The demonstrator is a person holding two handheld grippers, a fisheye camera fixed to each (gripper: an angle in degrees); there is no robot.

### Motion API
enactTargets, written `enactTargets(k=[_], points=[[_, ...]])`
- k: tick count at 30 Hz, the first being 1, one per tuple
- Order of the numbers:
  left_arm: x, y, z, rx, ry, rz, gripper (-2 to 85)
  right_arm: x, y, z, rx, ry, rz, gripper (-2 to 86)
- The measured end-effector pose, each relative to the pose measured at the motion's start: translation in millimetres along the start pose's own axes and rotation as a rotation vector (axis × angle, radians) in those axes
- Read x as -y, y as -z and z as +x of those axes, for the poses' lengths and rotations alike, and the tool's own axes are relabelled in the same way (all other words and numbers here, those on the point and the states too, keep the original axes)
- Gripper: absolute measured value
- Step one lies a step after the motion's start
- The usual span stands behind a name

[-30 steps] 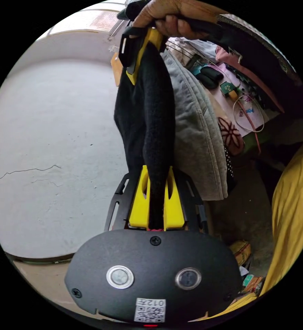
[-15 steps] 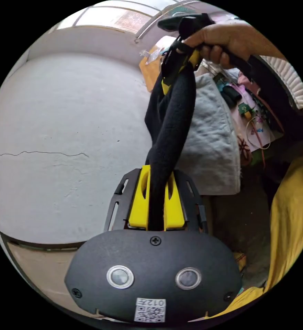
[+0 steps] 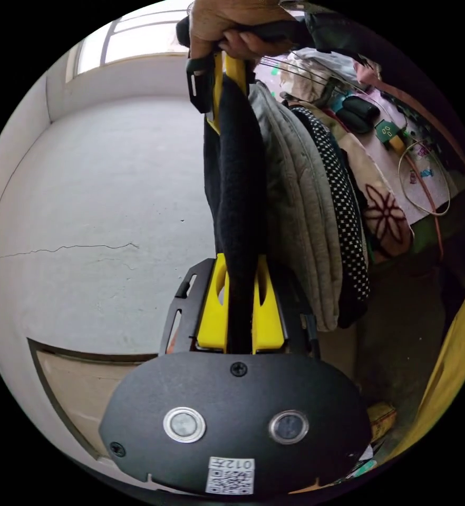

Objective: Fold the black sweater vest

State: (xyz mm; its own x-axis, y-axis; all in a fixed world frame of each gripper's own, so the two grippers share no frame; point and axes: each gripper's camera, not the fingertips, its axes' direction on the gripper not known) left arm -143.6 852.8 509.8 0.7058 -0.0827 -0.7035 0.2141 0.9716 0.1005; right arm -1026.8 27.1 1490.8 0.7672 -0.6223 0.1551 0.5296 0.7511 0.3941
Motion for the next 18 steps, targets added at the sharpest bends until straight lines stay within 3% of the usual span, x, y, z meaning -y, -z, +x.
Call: enactTargets(k=[4, 8, 11, 13, 14, 18], points=[[-12, -15, -28, 0.071, -0.029, 0.006, 2.4, 3, -3, -20, 0.068, -0.033, 0.044, 1.8], [-23, -34, -114, 0.009, 0.106, -0.049, 1.6, 14, -2, -87, 0.062, 0.169, 0.083, 3.0], [-37, -25, -129, -0.221, 0.209, 0.045, 1.5, 0, 0, -73, -0.051, 0.128, 0.064, 3.9], [-25, -37, -83, -0.468, 0.082, 0.047, 2.3, -10, -3, -34, -0.103, -0.045, 0.026, 4.4], [-20, -43, -67, -0.502, 0.035, 0.014, 2.6, -18, -6, -11, -0.070, -0.117, 0.017, 4.9], [-26, -38, -31, -0.247, -0.014, 0.017, 5.9, -34, -10, 4, 0.089, -0.146, 0.048, 7.0]])
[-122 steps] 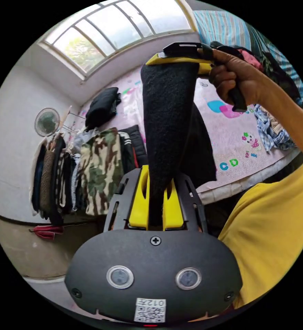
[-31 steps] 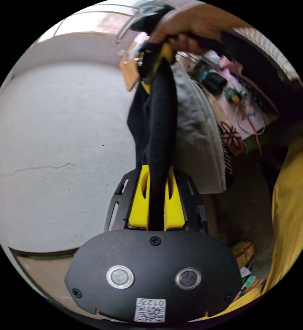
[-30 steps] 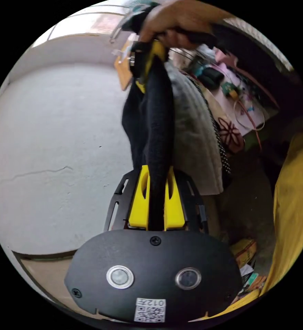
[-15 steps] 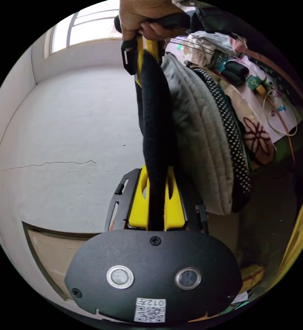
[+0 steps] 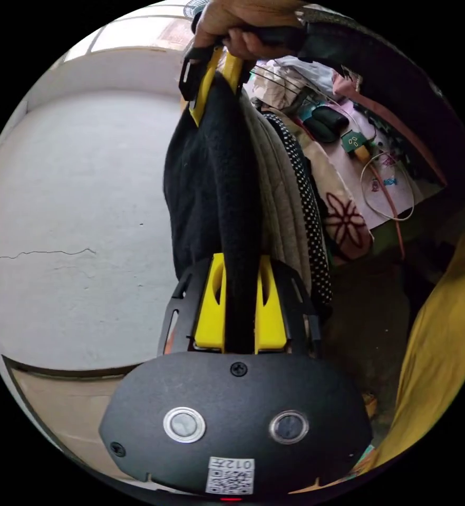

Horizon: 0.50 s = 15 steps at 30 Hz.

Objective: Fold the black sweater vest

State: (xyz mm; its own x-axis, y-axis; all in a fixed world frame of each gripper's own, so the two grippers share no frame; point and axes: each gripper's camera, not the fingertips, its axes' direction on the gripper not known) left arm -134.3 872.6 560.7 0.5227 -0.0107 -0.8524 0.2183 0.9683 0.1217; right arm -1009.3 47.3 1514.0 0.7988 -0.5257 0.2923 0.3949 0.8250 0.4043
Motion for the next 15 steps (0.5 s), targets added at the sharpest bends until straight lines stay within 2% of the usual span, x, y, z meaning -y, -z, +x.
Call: enactTargets(k=[4, 7, 9, 11, 13, 15], points=[[-37, -7, -32, -0.023, 0.082, 0.009, 10.1, -14, 8, -27, -0.124, 0.028, -0.013, 8.9], [-92, -3, -71, -0.070, 0.196, 0.027, 10.8, -28, 34, -53, -0.279, 0.089, 0.074, 7.7], [-133, -8, -101, -0.174, 0.289, 0.051, 10.1, -40, 49, -82, -0.392, 0.191, 0.180, 6.3], [-176, -22, -137, -0.285, 0.414, 0.069, 8.4, -55, 35, -135, -0.545, 0.423, 0.231, 4.2], [-227, -46, -190, -0.429, 0.652, 0.183, 5.8, -61, -2, -172, -0.622, 0.599, 0.171, 3.1], [-244, -67, -221, -0.594, 0.748, 0.366, 4.8, -65, -52, -199, -0.672, 0.755, 0.073, 2.2]])
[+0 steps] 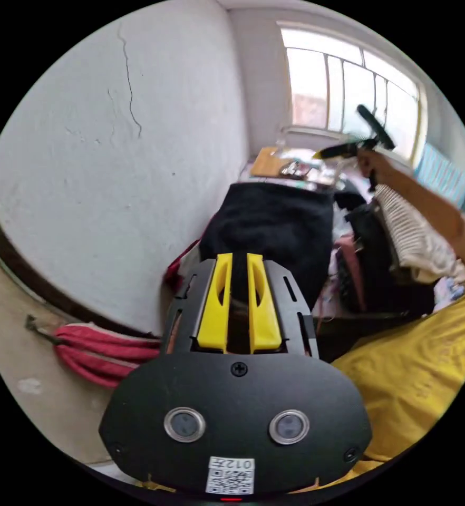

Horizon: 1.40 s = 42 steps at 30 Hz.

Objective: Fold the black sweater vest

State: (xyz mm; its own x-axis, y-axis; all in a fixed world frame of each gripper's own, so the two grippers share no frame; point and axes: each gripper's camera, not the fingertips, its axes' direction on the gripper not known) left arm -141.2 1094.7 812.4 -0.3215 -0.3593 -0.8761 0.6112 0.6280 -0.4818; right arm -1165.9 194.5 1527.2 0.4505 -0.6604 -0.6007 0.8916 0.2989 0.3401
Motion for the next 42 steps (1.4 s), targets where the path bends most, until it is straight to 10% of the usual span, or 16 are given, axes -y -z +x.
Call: enactTargets(k=[11, 18, 24, 29, 35, 42], points=[[31, -171, -100, -0.280, 0.258, -0.110, 0.7, 20, -219, -100, -0.608, 0.326, -0.287, 0.5], [18, -172, -89, -0.081, 0.268, -0.035, 0.6, 25, -242, -93, -0.471, 0.309, -0.359, 0.5], [15, -160, -128, -0.261, 0.256, -0.082, 0.4, 3, -184, -82, -0.300, 0.164, -0.190, 0.6], [19, -75, -114, -0.101, 0.170, 0.178, 0.4, -45, -134, -118, -0.305, 0.313, -0.145, 0.6], [51, -171, -56, -0.135, -0.102, -0.162, 0.3, -75, -194, -89, -0.322, 0.227, -0.414, 0.7], [24, -195, -58, -0.152, -0.015, -0.042, 0.3, -106, -198, -64, -0.271, 0.154, -0.309, 0.7]])
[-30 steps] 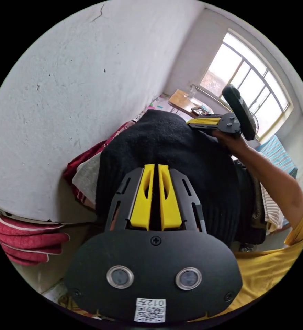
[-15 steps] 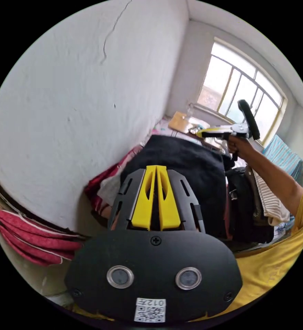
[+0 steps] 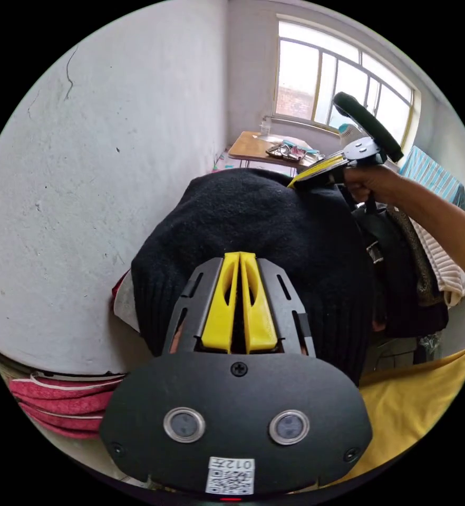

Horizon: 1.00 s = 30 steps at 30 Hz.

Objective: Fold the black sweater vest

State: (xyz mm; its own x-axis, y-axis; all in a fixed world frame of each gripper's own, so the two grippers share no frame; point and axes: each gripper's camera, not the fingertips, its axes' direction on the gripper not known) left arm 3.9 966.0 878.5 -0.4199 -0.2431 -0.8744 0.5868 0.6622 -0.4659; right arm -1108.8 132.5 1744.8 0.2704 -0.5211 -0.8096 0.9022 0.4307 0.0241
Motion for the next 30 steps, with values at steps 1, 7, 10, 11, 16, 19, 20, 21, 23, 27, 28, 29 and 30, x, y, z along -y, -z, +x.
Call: enactTargets(k=[1, 7, 10, 11, 16, 19, 20, 21, 23, 27, 28, 29, 30], points=[[2, -1, 3, 0.007, -0.020, -0.012, 0.3, -7, 1, 5, 0.022, -0.010, 0.008, 0.7], [-17, 48, 17, -0.134, -0.023, 0.139, 0.3, -70, 42, -7, 0.063, 0.015, 0.130, 0.6], [-21, 28, 41, -0.176, -0.086, 0.084, 0.1, -87, 18, -27, 0.022, 0.120, 0.030, 0.6], [-20, 17, 45, -0.162, -0.095, 0.043, 0.0, -91, 0, -30, -0.005, 0.135, -0.025, 0.6], [-31, -23, 47, -0.186, -0.029, 0.025, -0.1, -113, -21, -14, 0.023, 0.068, -0.012, 0.6], [-36, -31, 55, -0.169, -0.030, 0.032, -0.1, -134, -24, 2, 0.078, 0.024, 0.003, 0.6], [-37, -32, 58, -0.161, -0.039, 0.037, -0.1, -144, -23, 7, 0.089, 0.005, 0.015, 0.6], [-39, -33, 63, -0.144, -0.054, 0.042, -0.1, -149, -21, 10, 0.096, -0.005, 0.027, 0.6], [-42, -27, 69, -0.106, -0.057, 0.054, 0.0, -179, 3, 24, 0.161, -0.077, 0.130, 0.6], [-64, 32, 88, -0.105, 0.039, 0.274, 0.2, -259, 82, 38, 0.275, -0.120, 0.403, 0.6], [-71, 50, 101, -0.147, 0.049, 0.346, 0.3, -294, 111, 40, 0.296, -0.119, 0.480, 0.6], [-75, 58, 110, -0.171, 0.051, 0.377, 0.3, -335, 140, 39, 0.304, -0.113, 0.559, 0.6], [-81, 71, 133, -0.217, 0.046, 0.428, 0.3, -358, 154, 38, 0.302, -0.111, 0.597, 0.6]])
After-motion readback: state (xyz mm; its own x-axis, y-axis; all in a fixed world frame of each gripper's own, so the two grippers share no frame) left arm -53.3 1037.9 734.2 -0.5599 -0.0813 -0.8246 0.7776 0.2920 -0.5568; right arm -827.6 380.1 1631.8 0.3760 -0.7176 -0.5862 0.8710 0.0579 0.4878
